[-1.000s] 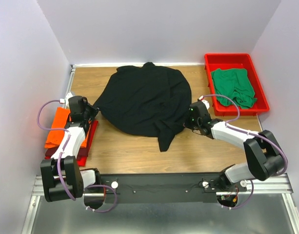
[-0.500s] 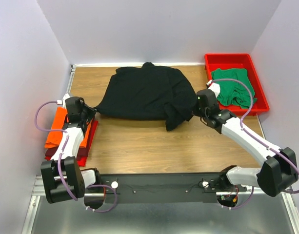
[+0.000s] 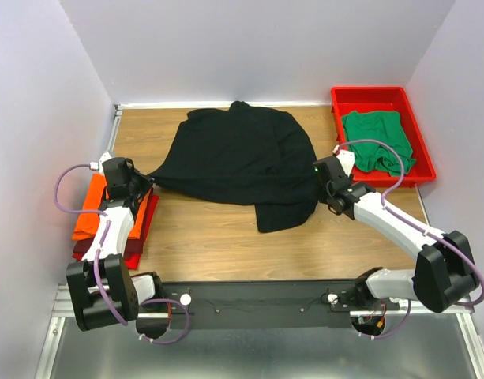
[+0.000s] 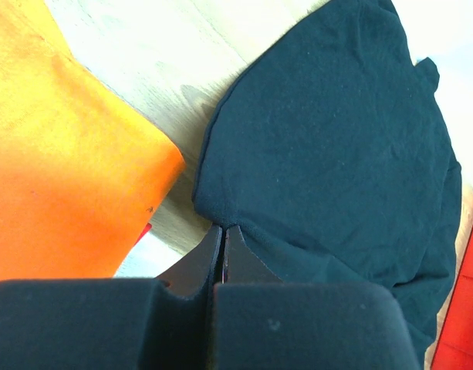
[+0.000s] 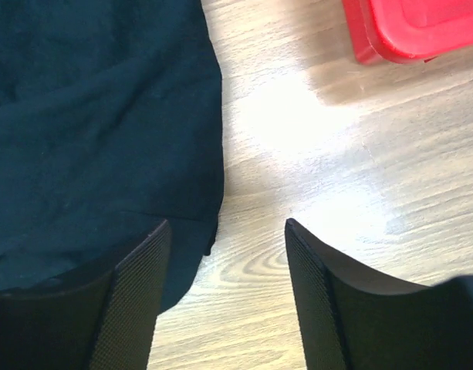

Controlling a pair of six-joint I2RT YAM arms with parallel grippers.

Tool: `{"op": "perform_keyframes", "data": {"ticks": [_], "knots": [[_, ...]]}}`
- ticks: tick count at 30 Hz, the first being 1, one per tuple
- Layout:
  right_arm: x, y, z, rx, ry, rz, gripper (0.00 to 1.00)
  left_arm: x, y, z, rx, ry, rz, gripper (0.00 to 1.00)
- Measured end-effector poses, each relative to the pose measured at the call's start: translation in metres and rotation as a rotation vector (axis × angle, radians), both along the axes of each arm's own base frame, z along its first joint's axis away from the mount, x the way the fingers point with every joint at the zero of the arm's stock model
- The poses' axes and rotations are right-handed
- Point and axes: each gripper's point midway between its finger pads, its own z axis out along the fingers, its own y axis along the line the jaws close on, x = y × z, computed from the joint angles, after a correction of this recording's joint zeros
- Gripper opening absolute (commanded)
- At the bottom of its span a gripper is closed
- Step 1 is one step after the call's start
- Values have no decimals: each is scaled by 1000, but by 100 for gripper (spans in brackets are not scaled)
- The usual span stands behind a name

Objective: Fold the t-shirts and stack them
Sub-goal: Flatten the tshirt out

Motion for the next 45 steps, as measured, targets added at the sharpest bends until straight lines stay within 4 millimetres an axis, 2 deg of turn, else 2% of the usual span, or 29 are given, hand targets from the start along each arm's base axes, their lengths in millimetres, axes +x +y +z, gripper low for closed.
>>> {"op": "perform_keyframes", "data": {"ticks": [5, 10, 17, 20, 22, 25, 26, 27, 30, 31, 34, 40, 41, 42, 44, 45], "knots": [[5, -11, -4, 18, 0, -40, 67, 0, 0, 0, 4, 1, -2, 0], [8, -26, -31, 100, 57, -82, 62, 0, 0, 0, 4, 1, -4, 0], [16, -2, -63, 212, 117, -34, 61, -1, 1, 0, 3, 2, -6, 0], [19, 6, -74, 244, 136, -24, 57, -1, 1, -1, 5, 3, -7, 0], [23, 11, -76, 266, 131, -17, 51, -1, 1, -1, 5, 3, -7, 0], [31, 19, -77, 304, 111, -7, 37, -1, 1, -1, 6, 3, -8, 0], [35, 21, -77, 313, 102, -2, 31, -1, 1, -1, 6, 3, -9, 0], [37, 23, -78, 322, 97, 2, 19, -1, 1, -1, 6, 3, -10, 0], [37, 24, -79, 325, 100, 7, 2, -1, 1, -1, 7, 3, -11, 0], [36, 23, -80, 319, 106, 10, 0, -1, 1, -1, 7, 4, -11, 0], [28, 14, -71, 279, 108, 10, 0, -1, 2, -1, 7, 4, -9, 0], [22, -16, -11, 168, -1, -35, 0, -4, 2, -2, 10, 16, -11, 0], [21, -19, 1, 161, -25, -42, 3, -5, 2, -2, 10, 20, -13, 0], [21, -22, 13, 155, -49, -50, 18, -6, 2, -2, 11, 21, -14, 0], [22, -27, 28, 143, -82, -61, 37, -7, 2, -1, 12, 23, -15, 0], [23, -28, 32, 142, -91, -70, 51, -8, 1, -1, 13, 23, -16, 0]]}}
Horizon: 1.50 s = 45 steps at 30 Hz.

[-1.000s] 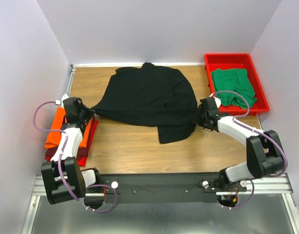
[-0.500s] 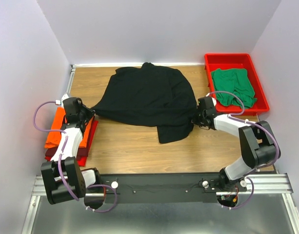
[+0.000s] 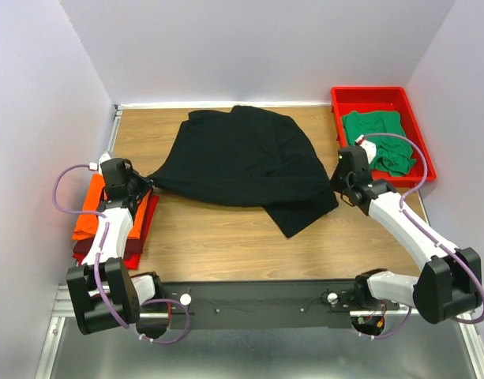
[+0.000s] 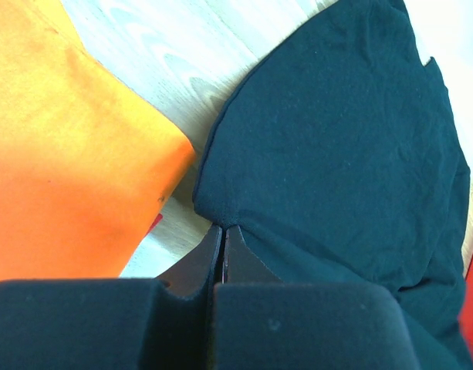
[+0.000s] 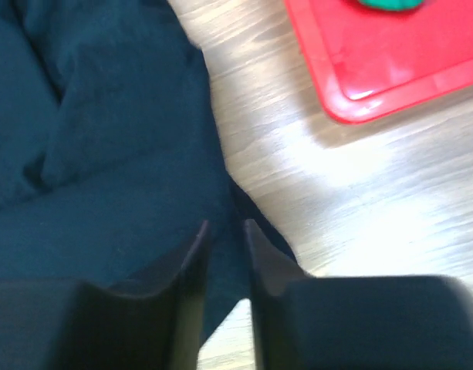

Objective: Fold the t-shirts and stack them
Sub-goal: Flatten the tshirt out

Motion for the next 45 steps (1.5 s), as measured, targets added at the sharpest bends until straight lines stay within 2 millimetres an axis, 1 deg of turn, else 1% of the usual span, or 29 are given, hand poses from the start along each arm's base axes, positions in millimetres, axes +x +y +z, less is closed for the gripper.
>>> {"op": "perform_keyframes", "data": {"ticks": [2, 7, 9, 13, 14, 16, 18, 22, 26, 28, 29, 32, 34, 35, 36, 38, 40, 42, 43, 45], "knots": [[0, -2, 1, -13, 5, -1, 60, 0, 1, 1, 3, -1, 0, 0], [-5, -3, -18, -17, 67, -16, 59, -1, 1, 0, 2, 4, 1, 0], [-9, -4, -28, -18, 92, -21, 59, -2, 3, -1, 4, 6, 2, 0], [-21, -2, -52, -2, 153, -21, 59, -3, 10, -1, 11, 8, 16, 0], [-26, -3, -61, -4, 177, -22, 59, -3, 11, 0, 13, 9, 18, 0], [-31, 1, -73, 19, 203, -16, 59, -3, 13, 0, 15, 8, 21, 0], [-36, 4, -81, 38, 220, -11, 56, -3, 13, 1, 17, 7, 20, 0], [-49, 9, -97, 91, 247, -15, 56, -3, 14, 1, 19, 9, 16, 0], [-59, 11, -100, 131, 243, -26, 55, -4, 14, 1, 21, 10, 12, 0], [-63, 13, -95, 154, 218, -21, 48, -3, 13, 3, 21, 7, 11, 0], [-63, 14, -92, 164, 210, -18, 47, -3, 13, 3, 21, 6, 11, 0], [-62, 28, -76, 186, 150, 35, 46, -3, 13, 3, 20, 6, 10, 0], [-65, 48, -70, 174, 136, 103, 46, -3, 13, 3, 20, 6, 9, 0], [-69, 61, -71, 164, 144, 144, 46, -3, 13, 3, 19, 6, 9, 0], [-75, 82, -73, 147, 159, 211, 46, -3, 13, 3, 19, 6, 9, 0], [-86, 110, -80, 113, 190, 300, 47, -3, 13, 4, 18, 6, 8, 0], [-95, 125, -89, 67, 212, 354, 49, -3, 13, 3, 19, 7, 8, 0], [-100, 134, -96, 20, 225, 387, 51, -3, 13, 3, 20, 7, 7, 0], [-105, 142, -100, -11, 232, 416, 51, -3, 13, 3, 21, 8, 6, 0], [-109, 150, -104, -41, 236, 443, 52, -3, 13, 3, 22, 8, 5, 0]]}}
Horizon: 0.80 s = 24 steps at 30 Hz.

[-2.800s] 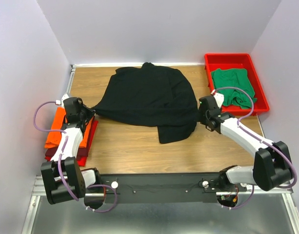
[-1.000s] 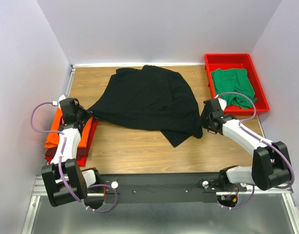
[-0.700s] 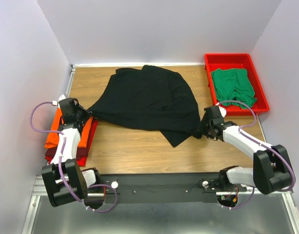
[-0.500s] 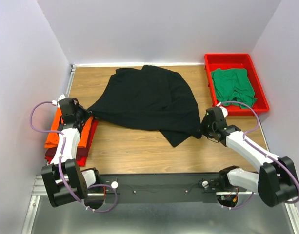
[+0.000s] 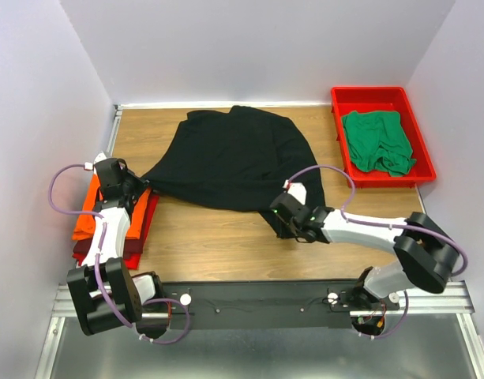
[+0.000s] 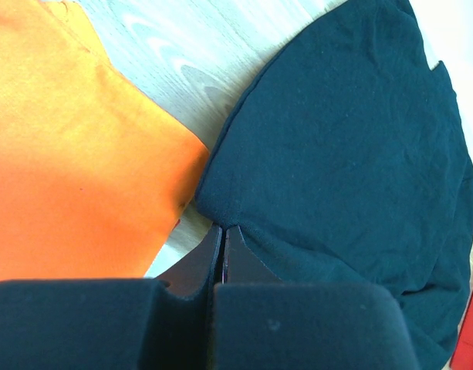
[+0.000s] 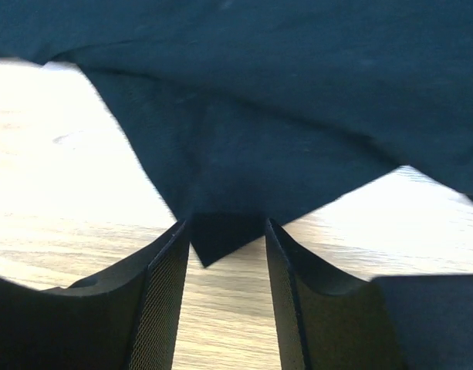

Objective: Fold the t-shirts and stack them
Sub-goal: Flatten the tshirt out

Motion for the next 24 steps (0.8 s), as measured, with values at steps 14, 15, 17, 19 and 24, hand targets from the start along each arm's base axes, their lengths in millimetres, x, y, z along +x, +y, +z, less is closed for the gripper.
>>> {"op": "perform_keyframes", "data": {"ticks": [14, 15, 17, 19, 24], "knots": [[2, 20, -11, -91, -32, 61, 0, 0, 0, 0, 3, 1, -3, 0], [1, 20, -10, -89, -32, 63, 0, 0, 0, 0, 4, 1, -4, 0], [-1, 22, -10, -89, -27, 78, 0, 0, 0, 0, 5, 2, -5, 0], [-8, 25, -8, -81, -2, 109, 1, 1, 0, 0, 6, 2, -7, 0], [-31, 48, 13, 15, 75, 227, 0, 1, 0, -2, 8, 7, -15, 0]]}}
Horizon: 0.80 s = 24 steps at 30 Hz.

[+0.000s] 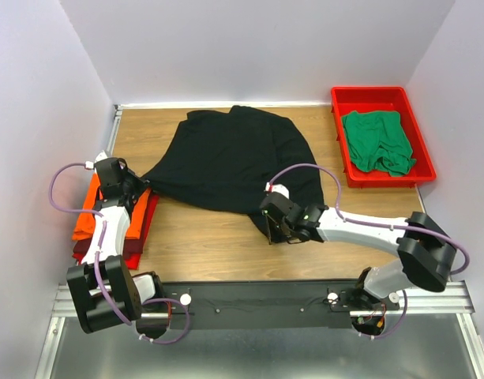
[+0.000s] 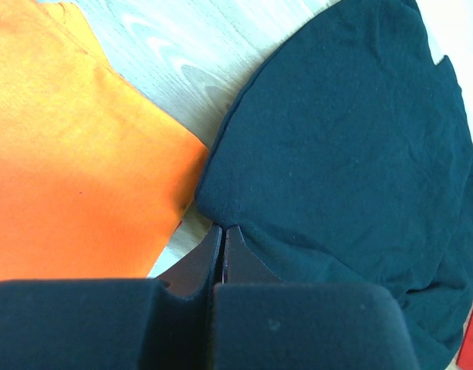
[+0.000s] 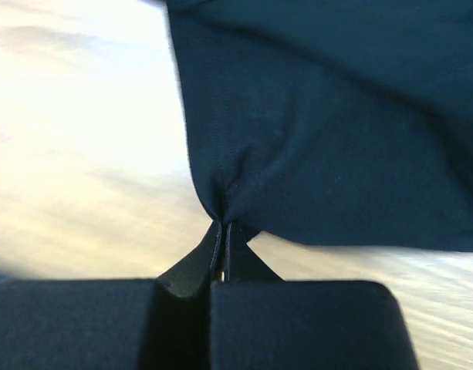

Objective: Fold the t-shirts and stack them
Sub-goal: Flatten the tshirt out

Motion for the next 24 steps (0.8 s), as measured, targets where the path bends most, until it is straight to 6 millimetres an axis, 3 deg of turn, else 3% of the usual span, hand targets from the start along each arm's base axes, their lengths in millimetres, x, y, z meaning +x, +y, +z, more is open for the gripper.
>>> {"op": "perform_keyframes", "data": {"ticks": [5, 14, 18, 24], "knots": [[-22, 31, 25, 140, 90, 110, 0, 0, 0, -2, 2, 7, -7, 0], [-46, 63, 29, 229, 246, 234, 0, 1, 0, -3, 7, 9, -12, 0], [-56, 58, 33, 249, 259, 262, 0, 3, 2, 2, 16, -1, -15, 0], [-91, 9, 21, 237, 302, 232, 1, 3, 1, 2, 13, -2, -20, 0]]}}
